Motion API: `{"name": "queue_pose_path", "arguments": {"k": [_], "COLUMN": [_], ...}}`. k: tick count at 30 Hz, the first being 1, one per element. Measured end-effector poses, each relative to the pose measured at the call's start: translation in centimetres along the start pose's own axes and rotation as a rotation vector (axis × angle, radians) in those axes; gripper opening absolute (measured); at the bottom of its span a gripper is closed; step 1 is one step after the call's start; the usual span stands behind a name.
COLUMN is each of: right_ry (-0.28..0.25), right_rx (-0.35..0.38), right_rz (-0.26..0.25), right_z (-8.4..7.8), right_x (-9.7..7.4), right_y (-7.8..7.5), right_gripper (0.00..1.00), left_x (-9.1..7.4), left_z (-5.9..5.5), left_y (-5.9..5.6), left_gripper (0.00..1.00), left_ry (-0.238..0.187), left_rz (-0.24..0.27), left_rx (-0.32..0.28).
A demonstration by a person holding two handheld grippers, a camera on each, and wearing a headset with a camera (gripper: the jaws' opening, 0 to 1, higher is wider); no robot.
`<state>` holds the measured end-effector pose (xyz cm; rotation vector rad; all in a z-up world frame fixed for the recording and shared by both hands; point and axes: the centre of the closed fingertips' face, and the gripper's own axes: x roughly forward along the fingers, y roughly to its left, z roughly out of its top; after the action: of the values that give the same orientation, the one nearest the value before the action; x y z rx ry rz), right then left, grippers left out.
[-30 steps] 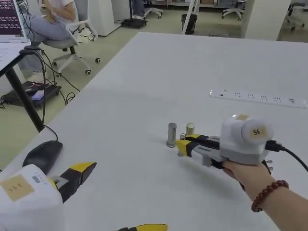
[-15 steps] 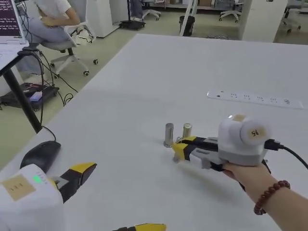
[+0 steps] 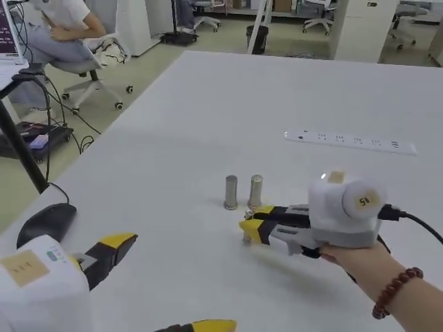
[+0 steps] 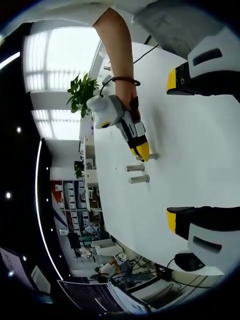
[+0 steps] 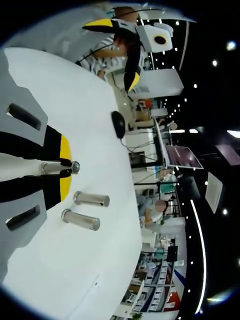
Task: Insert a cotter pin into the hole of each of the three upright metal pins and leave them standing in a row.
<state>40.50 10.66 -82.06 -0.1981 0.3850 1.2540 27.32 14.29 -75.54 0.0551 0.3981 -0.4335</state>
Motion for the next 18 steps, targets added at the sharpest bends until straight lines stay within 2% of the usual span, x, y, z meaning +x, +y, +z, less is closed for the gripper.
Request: {"name": "queue_pose_path", "arguments": {"k": [18], "right_ry": [0.031], "right_rx": [-0.045], "right_rz": [0.041], "right_z": [-1.4], "right_x": [-1.5], "right_y": [2.3], "right_gripper": [0.1], "left_x": [0.1], "left_z": [0.2], "left_y": [-0.9], "left_gripper": [0.92], "left_ry": [0.002], "left_rz": [-0.027], "left_rx": [0.019]}}
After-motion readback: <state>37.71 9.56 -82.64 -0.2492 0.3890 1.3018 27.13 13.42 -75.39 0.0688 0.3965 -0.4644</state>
